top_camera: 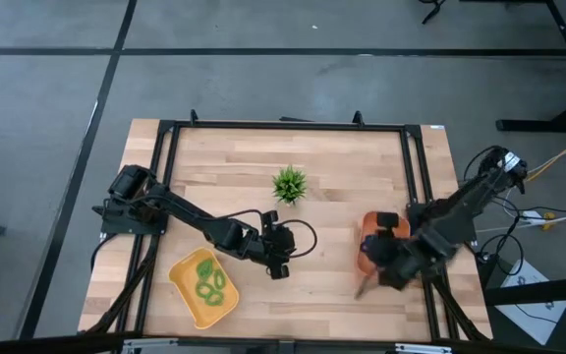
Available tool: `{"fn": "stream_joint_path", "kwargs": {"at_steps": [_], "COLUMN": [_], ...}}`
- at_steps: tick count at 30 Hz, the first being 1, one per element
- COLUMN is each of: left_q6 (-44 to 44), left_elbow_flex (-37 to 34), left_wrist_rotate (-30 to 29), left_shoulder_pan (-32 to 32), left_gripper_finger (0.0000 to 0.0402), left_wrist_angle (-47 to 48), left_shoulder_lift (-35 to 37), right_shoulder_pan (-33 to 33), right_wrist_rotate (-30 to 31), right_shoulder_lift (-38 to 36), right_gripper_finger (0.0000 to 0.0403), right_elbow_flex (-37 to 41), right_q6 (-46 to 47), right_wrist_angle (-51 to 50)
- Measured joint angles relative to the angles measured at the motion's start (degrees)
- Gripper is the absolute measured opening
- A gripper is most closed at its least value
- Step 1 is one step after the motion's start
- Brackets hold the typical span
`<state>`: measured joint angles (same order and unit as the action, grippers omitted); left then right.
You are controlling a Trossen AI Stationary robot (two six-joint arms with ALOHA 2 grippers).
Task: Sort spring keychains
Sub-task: Return to Home Position
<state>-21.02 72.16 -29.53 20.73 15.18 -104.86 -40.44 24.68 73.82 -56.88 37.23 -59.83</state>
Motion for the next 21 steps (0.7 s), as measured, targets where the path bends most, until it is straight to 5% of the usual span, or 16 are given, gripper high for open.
{"fn": "stream_joint_path", "kwargs": {"at_steps": [10, 16, 21], "left_q6": [-0.24, 0.31, 0.26], "left_elbow_flex": [0.00, 0.00, 0.00], "left_wrist_rotate": [-0.80, -0.42, -0.40], "left_shoulder_pan": [1.03, 0.89, 0.92], "left_gripper_finger": [0.0180, 0.0180, 0.0180], "left_wrist_angle": [-1.28, -1.70, -1.70], "left_shoulder_lift": [0.00, 0.00, 0.00], "right_shoulder_pan": [-20.72, -22.23, -19.76], "right_wrist_rotate": [21.51, 21.27, 18.39], "right_shoulder_lift": [-11.44, -26.59, -40.77], "right_gripper_finger": [0.0136, 0.0136, 0.0136], "right_elbow_flex": [5.00, 21.73, 33.45], "right_q6": [1.86, 1.33, -11.84], "right_wrist_angle": [13.14, 29.99, 48.52]}}
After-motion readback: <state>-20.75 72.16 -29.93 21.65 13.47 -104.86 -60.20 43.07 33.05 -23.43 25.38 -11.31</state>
